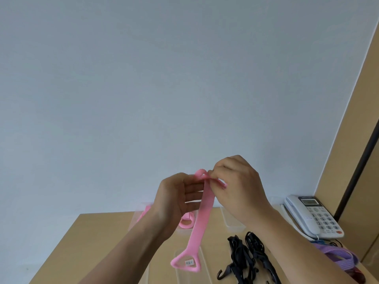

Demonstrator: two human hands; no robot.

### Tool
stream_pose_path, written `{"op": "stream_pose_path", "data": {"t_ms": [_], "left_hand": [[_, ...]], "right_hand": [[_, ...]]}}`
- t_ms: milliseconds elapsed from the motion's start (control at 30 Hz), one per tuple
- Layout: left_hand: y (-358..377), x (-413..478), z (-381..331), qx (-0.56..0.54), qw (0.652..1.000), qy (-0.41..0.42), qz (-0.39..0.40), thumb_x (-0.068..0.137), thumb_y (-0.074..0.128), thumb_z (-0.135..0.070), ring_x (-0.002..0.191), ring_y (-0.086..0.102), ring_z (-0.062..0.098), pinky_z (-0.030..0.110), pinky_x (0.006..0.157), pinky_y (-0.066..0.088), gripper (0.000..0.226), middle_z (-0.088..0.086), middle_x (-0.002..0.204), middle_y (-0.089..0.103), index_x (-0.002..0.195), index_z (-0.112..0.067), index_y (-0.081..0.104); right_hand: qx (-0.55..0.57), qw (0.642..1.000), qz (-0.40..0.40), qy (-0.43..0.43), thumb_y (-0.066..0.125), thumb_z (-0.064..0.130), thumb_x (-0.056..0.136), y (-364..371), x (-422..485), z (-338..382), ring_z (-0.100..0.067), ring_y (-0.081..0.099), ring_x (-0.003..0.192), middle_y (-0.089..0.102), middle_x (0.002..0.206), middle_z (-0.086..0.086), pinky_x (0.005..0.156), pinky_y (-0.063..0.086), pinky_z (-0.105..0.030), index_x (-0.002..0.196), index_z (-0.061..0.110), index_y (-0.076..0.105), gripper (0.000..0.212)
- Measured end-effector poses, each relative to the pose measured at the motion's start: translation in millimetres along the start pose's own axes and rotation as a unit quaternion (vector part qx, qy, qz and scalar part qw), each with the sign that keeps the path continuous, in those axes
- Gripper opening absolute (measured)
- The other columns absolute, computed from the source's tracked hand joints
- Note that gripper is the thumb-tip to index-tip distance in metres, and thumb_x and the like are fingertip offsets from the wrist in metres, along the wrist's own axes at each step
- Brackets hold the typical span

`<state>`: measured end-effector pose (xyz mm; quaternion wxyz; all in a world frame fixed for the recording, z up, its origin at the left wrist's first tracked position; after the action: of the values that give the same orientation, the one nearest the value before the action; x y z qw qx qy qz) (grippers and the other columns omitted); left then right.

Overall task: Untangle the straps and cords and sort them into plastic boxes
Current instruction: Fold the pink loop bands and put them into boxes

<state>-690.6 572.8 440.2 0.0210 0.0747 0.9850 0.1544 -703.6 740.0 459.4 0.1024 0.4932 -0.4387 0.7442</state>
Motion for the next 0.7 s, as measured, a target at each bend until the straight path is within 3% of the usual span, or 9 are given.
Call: {"op": "stream_pose_path", "data": {"t_ms": [133, 267, 400, 567, 700], "left_hand": [[-7, 0, 0, 0.001, 1.000, 0.005, 0.017, 0.086, 0.063, -0.044, 0.107, 0.070, 0.039, 0.055, 0.103, 0.053, 0.055, 0.024, 0.117, 0.073, 0.114, 0.002, 0.074], [-8, 4, 3, 0.044, 0.997, 0.039, 0.054, 0.083, 0.065, -0.021, 0.099, 0.072, 0.031, 0.038, 0.088, 0.060, 0.036, 0.018, 0.105, 0.074, 0.112, -0.002, 0.075], [-14, 6, 4, 0.052, 0.994, 0.066, 0.072, 0.087, 0.058, 0.004, 0.098, 0.074, 0.036, 0.034, 0.082, 0.059, 0.032, 0.026, 0.107, 0.075, 0.114, -0.001, 0.074], [-18, 8, 6, 0.076, 0.993, 0.071, 0.047, 0.086, 0.065, -0.007, 0.097, 0.074, 0.031, 0.034, 0.081, 0.059, 0.027, 0.023, 0.111, 0.075, 0.111, -0.005, 0.076], [-17, 7, 5, 0.121, 0.988, 0.087, 0.045, 0.086, 0.067, -0.012, 0.099, 0.075, 0.030, 0.041, 0.088, 0.061, 0.027, 0.014, 0.110, 0.078, 0.111, -0.011, 0.077]], "right_hand": [[-0.019, 0.999, 0.002, -0.036, 0.082, -0.001, 0.074, 4, -7, 4, -0.024, 0.061, 0.080, 0.069, 0.085, 0.001, 0.056, 0.047, -0.027, 0.075, 0.016, 0.077, 0.017], [-0.016, 0.999, 0.013, -0.030, 0.080, 0.003, 0.077, 8, -15, 4, -0.025, 0.064, 0.085, 0.070, 0.093, -0.002, 0.060, 0.048, -0.026, 0.086, 0.018, 0.078, 0.018], [0.011, 1.000, 0.025, -0.007, 0.062, 0.025, 0.088, 10, -20, 9, -0.020, 0.062, 0.093, 0.068, 0.101, 0.000, 0.064, 0.048, -0.026, 0.094, 0.025, 0.077, 0.017], [0.099, 0.993, 0.029, 0.049, 0.068, 0.015, 0.084, 11, -16, 8, -0.012, 0.063, 0.094, 0.068, 0.100, 0.009, 0.073, 0.055, -0.031, 0.098, 0.026, 0.076, 0.020], [0.154, 0.975, 0.090, 0.130, 0.068, 0.014, 0.086, 14, -10, 6, -0.010, 0.065, 0.090, 0.071, 0.100, 0.009, 0.076, 0.056, -0.034, 0.119, 0.022, 0.066, 0.034]]}}
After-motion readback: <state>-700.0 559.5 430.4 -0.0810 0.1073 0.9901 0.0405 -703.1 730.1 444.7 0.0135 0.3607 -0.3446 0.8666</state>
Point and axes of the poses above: each hand's wrist, its own x-axis towards the middle knuckle, its own y-axis out of the palm, z = x × y, the point moved 1 cm from there along x, towards the middle knuckle
